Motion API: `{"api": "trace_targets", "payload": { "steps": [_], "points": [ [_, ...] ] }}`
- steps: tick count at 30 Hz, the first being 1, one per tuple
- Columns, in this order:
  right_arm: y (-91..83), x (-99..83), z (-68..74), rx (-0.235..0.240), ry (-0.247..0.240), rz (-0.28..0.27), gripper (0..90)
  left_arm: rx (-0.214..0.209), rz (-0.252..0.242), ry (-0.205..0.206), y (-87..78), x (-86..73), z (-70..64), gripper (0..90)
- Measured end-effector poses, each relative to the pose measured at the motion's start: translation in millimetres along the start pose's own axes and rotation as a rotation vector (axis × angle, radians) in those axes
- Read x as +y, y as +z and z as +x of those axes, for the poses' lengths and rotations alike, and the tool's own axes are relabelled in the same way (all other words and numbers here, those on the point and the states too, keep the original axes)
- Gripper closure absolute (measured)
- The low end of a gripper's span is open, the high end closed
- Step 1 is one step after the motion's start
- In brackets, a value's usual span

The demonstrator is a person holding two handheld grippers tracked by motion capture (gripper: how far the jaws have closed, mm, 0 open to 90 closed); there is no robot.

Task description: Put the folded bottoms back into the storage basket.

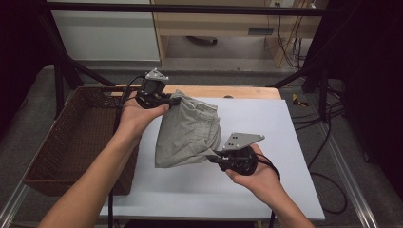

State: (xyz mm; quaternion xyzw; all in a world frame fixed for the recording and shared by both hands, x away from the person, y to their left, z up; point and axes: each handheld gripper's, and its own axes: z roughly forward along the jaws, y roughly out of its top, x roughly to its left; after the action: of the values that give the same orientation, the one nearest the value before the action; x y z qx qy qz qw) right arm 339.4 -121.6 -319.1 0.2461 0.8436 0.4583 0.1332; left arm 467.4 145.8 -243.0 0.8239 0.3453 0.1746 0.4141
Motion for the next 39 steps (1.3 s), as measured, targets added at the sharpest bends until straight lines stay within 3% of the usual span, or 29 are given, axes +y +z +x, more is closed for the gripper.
{"api": "trace_targets", "payload": {
  "steps": [21, 31, 39],
  "points": [
    [2.9, 24.5, -4.6, 0.034, -0.021, -0.049, 83.1, 0.024, -0.001, 0.017, -17.0, 7.3, 10.1, 76.2],
    [9.2, 43.1, -6.1, 0.058, -0.029, -0.06, 83.1, 0.044, 0.001, 0.03, -32.6, 12.5, 22.6, 76.1],
    [13.5, 60.9, -6.8, 0.066, -0.04, -0.068, 83.1, 0.065, -0.01, 0.011, -45.5, 11.5, 33.2, 76.1]
  ]
}}
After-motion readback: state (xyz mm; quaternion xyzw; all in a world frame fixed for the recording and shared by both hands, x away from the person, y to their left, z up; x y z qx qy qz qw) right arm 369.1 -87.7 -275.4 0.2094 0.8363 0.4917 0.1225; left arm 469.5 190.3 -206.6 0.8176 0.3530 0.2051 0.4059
